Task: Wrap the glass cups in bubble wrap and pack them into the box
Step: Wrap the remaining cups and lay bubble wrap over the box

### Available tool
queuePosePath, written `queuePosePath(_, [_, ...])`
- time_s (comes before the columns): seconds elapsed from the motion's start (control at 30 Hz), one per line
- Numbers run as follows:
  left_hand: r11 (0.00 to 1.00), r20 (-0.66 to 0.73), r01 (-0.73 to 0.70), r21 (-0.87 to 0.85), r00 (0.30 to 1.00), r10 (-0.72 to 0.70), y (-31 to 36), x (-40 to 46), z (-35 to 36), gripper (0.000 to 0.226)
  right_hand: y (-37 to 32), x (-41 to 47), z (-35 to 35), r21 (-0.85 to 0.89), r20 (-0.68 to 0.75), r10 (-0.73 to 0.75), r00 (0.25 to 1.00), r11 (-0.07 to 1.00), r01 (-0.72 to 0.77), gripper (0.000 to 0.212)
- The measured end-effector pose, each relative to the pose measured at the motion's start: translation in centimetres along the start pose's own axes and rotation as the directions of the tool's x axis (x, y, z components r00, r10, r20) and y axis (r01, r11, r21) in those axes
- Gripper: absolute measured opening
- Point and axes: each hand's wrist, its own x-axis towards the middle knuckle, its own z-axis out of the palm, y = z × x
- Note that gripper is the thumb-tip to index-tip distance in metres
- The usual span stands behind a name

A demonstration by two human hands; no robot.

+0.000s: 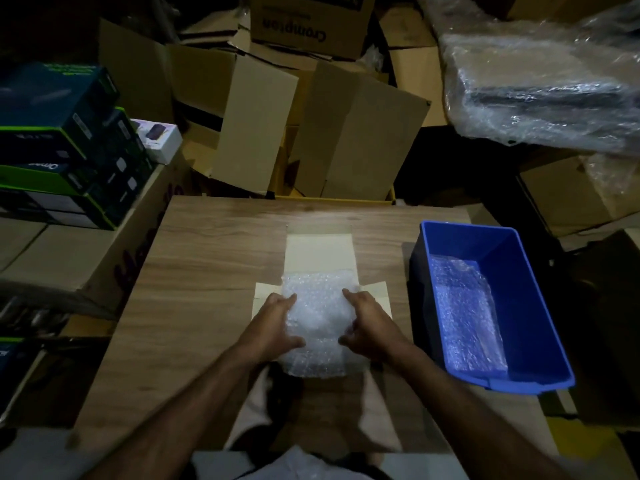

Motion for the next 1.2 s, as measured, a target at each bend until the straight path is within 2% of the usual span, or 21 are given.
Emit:
queuePosePath(0.13, [0.997, -0.023, 0.015, 0.077, 1.000, -0.014, 0.1, 0.5, 0.6, 0.107, 0.2, 0.4, 0.8, -0.093, 0.014, 0.016, 1.000, 0.996, -0.015, 0.102])
queuePosePath(0.3, [0.971, -0.039, -0.062, 0.231, 0.997, 0.073, 0.3, 0.8, 1.8, 0.104, 0.9, 0.6, 1.4, -0.223, 0.003, -0.031, 1.000, 0.974, 0.031, 0.102])
queuePosePath(0.43, [0.875, -0.114, -0.128, 0.468, 0.973, 0.203, 0.4, 0.8, 1.8, 0.102, 0.7, 0.0, 1.4, -0.369, -0.096, -0.117, 0.988, 0.926, 0.074, 0.104])
queuePosePath(0.57, [0.808, -0.010, -0.190, 0.558, 0.972, 0.236, 0.9, 1.3, 1.6, 0.104, -0.2, 0.4, 2.0, -0.555, -0.061, -0.250, 0.966, 0.813, 0.176, 0.100])
queuePosePath(0.63, [0.822, 0.042, -0.200, 0.534, 0.977, 0.210, 1.3, 1.6, 1.6, 0.099, -0.3, 0.7, 2.5, -0.526, -0.007, -0.285, 0.959, 0.817, 0.239, 0.093])
queuePosePath(0.7, [0.824, 0.064, -0.209, 0.526, 0.976, 0.206, 1.4, 1.9, 1.9, 0.098, -0.3, 0.9, 2.5, -0.483, 0.054, -0.254, 0.966, 0.840, 0.248, 0.092])
queuePosePath(0.83, [0.828, 0.066, -0.182, 0.530, 0.983, 0.174, 1.3, 2.8, 3.1, 0.099, -0.3, 1.3, 2.2, -0.375, 0.136, -0.192, 0.972, 0.898, 0.230, 0.106])
queuePosePath(0.93, [0.815, 0.021, -0.140, 0.561, 0.988, 0.155, 1.5, 3.6, 3.3, 0.097, 0.0, 1.9, 2.3, -0.323, 0.096, -0.159, 0.983, 0.929, 0.182, 0.117])
queuePosePath(1.07, [0.790, 0.019, -0.129, 0.599, 0.989, 0.147, 1.5, 3.9, 3.9, 0.096, 0.3, 2.4, 2.7, -0.383, 0.094, -0.136, 0.986, 0.910, 0.162, 0.125])
queuePosePath(1.2, [0.808, 0.009, -0.118, 0.577, 0.990, 0.138, 1.2, 4.7, 4.7, 0.089, 0.0, 3.1, 2.9, -0.405, 0.094, -0.121, 0.988, 0.902, 0.149, 0.127])
